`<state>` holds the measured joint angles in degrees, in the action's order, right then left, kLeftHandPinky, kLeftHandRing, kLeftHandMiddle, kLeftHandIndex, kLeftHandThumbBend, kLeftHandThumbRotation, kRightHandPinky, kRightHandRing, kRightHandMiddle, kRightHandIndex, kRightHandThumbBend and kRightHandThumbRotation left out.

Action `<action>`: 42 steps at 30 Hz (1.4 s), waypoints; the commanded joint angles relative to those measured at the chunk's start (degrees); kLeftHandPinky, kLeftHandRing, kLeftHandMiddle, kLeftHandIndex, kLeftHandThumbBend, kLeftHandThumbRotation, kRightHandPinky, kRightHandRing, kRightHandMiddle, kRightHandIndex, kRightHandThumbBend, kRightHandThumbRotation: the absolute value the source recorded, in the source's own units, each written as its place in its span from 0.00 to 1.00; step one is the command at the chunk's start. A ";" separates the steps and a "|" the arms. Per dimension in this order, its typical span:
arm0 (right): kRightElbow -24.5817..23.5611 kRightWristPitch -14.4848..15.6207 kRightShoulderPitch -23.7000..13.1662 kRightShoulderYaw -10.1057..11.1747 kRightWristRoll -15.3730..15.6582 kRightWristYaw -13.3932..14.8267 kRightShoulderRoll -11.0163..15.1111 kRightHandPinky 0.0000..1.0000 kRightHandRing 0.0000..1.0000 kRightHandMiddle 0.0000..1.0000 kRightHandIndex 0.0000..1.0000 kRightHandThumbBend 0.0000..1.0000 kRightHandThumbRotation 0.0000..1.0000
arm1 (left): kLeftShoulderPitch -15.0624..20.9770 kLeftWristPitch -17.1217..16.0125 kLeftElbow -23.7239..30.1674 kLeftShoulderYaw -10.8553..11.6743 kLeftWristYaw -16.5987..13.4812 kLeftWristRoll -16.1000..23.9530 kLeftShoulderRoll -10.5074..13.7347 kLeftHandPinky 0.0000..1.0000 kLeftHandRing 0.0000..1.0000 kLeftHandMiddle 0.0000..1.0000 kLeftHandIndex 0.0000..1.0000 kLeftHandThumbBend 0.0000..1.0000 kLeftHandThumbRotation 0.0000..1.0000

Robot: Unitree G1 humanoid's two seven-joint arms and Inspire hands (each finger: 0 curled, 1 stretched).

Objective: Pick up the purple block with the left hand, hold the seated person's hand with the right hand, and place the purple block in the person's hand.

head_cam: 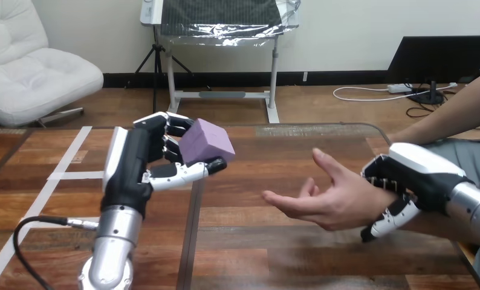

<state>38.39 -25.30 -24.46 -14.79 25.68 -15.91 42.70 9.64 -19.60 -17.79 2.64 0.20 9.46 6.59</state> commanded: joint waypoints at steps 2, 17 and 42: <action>-0.38 0.83 -3.08 1.31 -1.42 -0.07 -2.08 0.29 0.31 0.37 0.39 0.84 0.09 | 6.61 -2.43 -3.54 -0.89 -1.56 1.07 0.69 0.28 0.34 0.40 0.45 0.61 0.00; -0.73 1.09 -4.04 1.35 -1.48 0.19 -2.50 0.29 0.32 0.38 0.40 0.86 0.09 | 10.26 -2.33 -10.46 -1.10 -1.20 -0.95 -0.52 0.28 0.35 0.41 0.46 0.61 0.00; -3.50 3.74 -4.90 0.98 -1.31 -0.56 -4.41 0.31 0.35 0.40 0.42 0.86 0.11 | 17.17 -2.26 -20.34 -3.14 -0.94 -1.16 -3.33 0.33 0.38 0.42 0.47 0.64 0.00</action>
<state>36.88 -22.40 -25.74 -14.79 25.47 -16.65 40.89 19.60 -20.60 -36.68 0.46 -0.60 8.80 4.44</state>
